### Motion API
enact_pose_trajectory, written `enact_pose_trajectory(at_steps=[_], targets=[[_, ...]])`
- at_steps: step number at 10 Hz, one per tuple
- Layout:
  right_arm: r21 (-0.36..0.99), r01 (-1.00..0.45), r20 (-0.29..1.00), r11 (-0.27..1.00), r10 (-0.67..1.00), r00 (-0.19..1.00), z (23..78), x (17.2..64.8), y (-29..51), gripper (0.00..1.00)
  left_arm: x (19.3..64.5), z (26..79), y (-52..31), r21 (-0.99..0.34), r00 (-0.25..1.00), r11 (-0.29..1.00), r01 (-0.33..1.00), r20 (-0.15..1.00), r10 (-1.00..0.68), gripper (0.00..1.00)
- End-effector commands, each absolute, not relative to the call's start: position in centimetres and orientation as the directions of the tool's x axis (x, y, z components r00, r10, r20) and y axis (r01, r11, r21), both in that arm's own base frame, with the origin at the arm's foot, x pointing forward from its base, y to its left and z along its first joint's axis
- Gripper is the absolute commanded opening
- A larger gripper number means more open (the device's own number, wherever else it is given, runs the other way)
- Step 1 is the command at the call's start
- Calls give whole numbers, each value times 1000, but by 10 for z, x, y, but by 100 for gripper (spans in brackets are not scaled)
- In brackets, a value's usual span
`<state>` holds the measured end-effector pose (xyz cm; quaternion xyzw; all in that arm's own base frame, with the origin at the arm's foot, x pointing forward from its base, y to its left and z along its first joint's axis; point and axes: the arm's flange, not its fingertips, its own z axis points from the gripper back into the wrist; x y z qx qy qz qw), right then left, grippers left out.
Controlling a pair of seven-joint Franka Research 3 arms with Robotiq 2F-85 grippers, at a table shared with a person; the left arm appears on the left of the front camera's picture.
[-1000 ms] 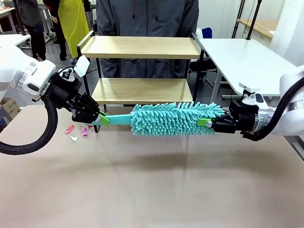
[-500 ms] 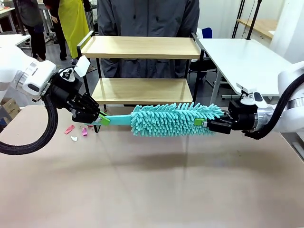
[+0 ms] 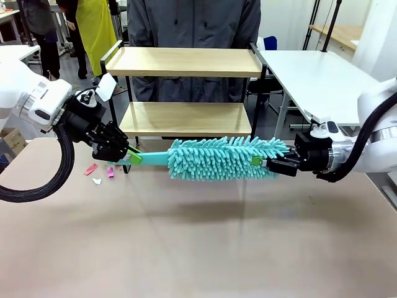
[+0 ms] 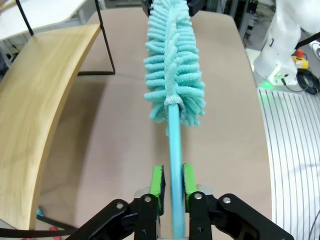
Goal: Clean the shelf.
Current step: Hand the Duster back to the human.
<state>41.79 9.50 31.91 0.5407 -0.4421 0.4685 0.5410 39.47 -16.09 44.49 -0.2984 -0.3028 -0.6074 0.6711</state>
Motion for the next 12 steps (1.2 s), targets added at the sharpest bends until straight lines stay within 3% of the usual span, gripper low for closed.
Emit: enact_pose_trajectory(at_steps=[1,2,7,9,11,12], targets=[[164,-986,986,-11,25,164,322,418,90,0,393,458,-157,-29,59,61,998,805,-590,82],[164,-986,986,-11,25,164,322,418,90,0,392,468,-147,-31,63,66,997,826,-560,100],[164,-986,986,-11,25,164,322,418,90,0,360,503,-19,16,64,168,986,885,-461,100],[164,-986,986,-11,25,164,322,418,90,0,351,501,36,-17,109,201,979,885,-452,100],[164,-986,986,-11,25,164,322,418,90,0,353,495,35,-77,156,176,981,853,-498,100],[172,-985,985,-13,27,172,319,418,90,17,347,503,44,-33,135,230,973,884,-448,100]])
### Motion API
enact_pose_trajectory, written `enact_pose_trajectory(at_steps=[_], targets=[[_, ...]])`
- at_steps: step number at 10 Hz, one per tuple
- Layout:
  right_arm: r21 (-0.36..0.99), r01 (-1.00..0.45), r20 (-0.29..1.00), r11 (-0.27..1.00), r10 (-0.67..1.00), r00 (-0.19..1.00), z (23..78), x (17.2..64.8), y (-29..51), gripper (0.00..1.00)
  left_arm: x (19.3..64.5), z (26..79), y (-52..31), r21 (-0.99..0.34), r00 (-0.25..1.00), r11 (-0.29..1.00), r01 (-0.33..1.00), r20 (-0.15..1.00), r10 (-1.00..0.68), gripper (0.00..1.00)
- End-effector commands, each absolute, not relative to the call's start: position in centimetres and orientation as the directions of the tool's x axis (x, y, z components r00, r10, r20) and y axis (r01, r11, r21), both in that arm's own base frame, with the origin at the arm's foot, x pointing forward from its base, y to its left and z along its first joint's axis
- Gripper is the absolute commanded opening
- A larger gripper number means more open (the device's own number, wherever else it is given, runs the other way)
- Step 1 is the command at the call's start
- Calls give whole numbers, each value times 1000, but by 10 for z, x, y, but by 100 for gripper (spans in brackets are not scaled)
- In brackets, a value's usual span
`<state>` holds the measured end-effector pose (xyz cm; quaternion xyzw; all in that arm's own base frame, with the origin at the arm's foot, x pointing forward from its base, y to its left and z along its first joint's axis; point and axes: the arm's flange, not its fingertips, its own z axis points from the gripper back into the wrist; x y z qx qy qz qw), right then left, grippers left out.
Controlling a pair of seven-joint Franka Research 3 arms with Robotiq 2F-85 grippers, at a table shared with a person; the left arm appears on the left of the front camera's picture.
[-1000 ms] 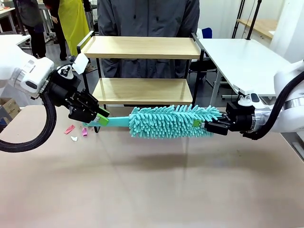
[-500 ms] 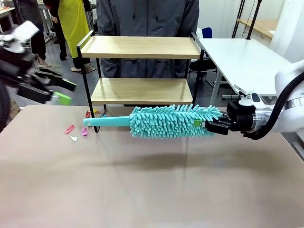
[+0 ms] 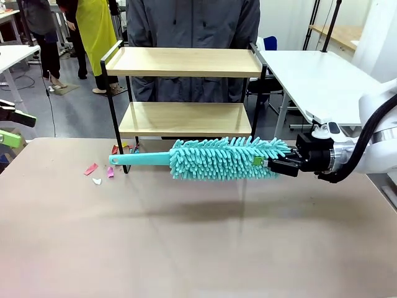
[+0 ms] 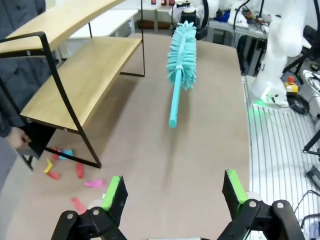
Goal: Clean the shelf.
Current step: Hand the Duster back to the human.
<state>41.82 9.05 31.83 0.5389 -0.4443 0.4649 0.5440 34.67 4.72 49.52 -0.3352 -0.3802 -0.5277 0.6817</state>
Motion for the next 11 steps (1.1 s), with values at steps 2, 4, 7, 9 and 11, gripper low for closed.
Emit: enact_pose_trajectory(at_steps=[2,4,7,9,11], targets=[[99,-995,995,25,1,99,386,413,75,17,347,503,44,-33,135,230,973,884,-448,100],[46,-997,998,68,-50,43,456,400,62,17,347,503,44,-33,135,230,973,884,-448,100],[-41,-970,992,238,-103,-67,563,388,19,17,347,503,44,-33,135,230,973,884,-448,100],[-32,-885,987,464,-126,-102,589,386,-20,17,347,503,44,-33,135,230,973,884,-448,100],[25,-666,986,746,-127,-106,583,383,-63,17,347,503,44,-33,135,230,973,884,-448,100]])
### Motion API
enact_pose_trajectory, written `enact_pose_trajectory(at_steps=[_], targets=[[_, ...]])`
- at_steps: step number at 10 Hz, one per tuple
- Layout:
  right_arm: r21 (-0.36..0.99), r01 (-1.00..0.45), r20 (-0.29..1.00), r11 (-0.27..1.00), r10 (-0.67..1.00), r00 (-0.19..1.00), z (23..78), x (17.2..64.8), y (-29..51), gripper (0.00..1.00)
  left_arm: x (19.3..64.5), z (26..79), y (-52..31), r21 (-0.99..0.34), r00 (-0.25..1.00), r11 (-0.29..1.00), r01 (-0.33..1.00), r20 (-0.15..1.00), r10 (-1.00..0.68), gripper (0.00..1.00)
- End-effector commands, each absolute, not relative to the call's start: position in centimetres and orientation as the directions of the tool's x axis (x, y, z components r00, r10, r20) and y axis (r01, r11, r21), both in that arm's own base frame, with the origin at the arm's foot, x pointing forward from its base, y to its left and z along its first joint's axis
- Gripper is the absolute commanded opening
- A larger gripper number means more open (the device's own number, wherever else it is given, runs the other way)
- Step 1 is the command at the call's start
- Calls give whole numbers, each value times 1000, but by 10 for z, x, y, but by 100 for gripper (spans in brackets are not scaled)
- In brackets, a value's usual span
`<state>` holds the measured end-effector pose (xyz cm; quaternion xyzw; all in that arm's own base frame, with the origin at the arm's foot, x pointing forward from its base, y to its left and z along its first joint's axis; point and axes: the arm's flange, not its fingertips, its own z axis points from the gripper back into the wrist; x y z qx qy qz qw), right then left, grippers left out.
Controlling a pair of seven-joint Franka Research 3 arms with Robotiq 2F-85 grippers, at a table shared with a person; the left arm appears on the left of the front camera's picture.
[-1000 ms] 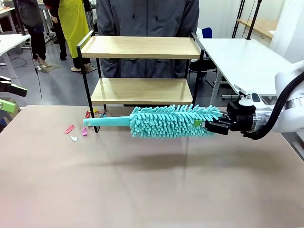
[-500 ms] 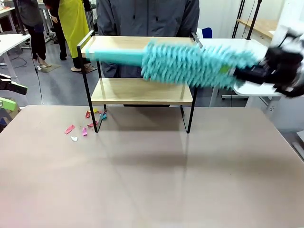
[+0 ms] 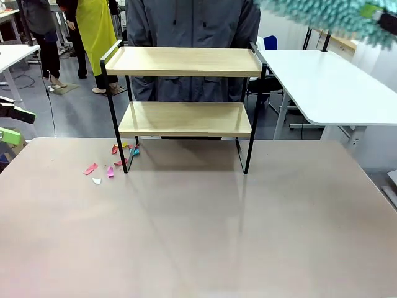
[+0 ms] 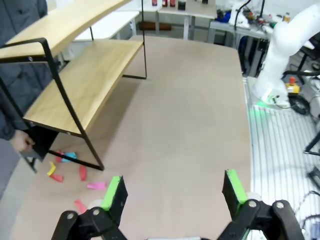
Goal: Clean the shelf.
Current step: Hand the Duster back to the human.
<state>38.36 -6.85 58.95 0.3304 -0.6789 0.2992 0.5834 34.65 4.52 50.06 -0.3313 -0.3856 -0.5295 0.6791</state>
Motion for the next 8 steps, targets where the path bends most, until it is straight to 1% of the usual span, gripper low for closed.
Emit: enact_pose_trajectory(at_steps=[1,2,3,6,8], targets=[[40,-571,989,820,-114,-95,575,381,-81,17,347,503,44,-33,135,230,973,884,-448,100],[52,-459,991,887,-102,-86,565,379,-101,17,347,503,44,-33,135,230,973,884,-448,100],[58,-376,995,925,-85,-55,550,380,-115,17,347,503,44,-33,135,230,973,884,-448,100],[76,-272,997,959,-73,21,496,385,-126,17,347,503,44,-33,135,230,973,884,-448,100],[95,-194,994,976,-83,72,442,379,-130,17,347,503,44,-33,135,230,973,884,-448,100]])
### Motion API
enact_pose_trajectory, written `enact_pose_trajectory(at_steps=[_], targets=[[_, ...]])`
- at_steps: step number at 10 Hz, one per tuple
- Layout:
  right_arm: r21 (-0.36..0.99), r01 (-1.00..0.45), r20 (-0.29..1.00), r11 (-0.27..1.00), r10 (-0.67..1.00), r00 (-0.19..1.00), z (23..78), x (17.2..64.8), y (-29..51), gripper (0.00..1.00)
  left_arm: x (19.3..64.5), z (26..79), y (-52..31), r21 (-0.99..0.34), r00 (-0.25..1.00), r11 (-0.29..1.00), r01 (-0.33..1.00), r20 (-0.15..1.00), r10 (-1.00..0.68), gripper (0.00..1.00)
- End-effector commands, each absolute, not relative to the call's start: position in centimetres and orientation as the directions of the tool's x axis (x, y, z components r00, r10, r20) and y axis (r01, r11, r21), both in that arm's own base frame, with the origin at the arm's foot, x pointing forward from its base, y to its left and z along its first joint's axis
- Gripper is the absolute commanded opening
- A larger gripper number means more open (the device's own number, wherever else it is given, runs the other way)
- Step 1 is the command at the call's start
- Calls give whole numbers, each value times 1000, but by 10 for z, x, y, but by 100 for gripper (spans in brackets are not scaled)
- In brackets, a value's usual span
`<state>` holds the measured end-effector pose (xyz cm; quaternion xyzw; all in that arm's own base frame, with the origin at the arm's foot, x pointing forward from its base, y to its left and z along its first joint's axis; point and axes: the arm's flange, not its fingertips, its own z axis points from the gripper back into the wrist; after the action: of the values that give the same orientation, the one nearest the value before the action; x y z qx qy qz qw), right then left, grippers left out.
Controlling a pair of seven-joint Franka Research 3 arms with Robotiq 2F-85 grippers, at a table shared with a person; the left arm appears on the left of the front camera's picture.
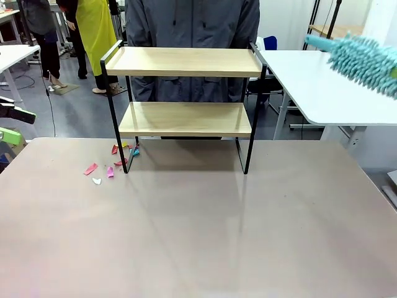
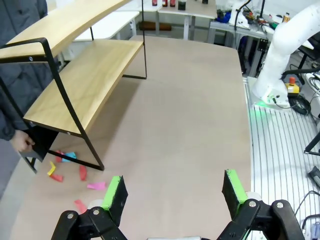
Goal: Clean the shelf.
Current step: Hand the Duster back to the human.
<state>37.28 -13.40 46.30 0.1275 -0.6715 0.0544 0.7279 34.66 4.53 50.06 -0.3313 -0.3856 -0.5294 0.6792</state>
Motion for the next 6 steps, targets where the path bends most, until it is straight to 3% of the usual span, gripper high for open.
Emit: enact_pose_trajectory(at_steps=[1,4,5,6], targets=[[118,-183,990,976,-101,99,420,377,-129,17,347,503,44,-33,135,230,973,884,-448,100],[160,-208,984,965,-141,105,389,366,-121,17,347,503,44,-33,135,230,973,884,-448,100],[230,-330,970,915,-191,149,390,368,-116,17,347,503,44,-33,135,230,973,884,-448,100],[192,-210,974,959,-159,163,399,387,-135,17,347,503,44,-33,135,230,973,884,-448,100]])
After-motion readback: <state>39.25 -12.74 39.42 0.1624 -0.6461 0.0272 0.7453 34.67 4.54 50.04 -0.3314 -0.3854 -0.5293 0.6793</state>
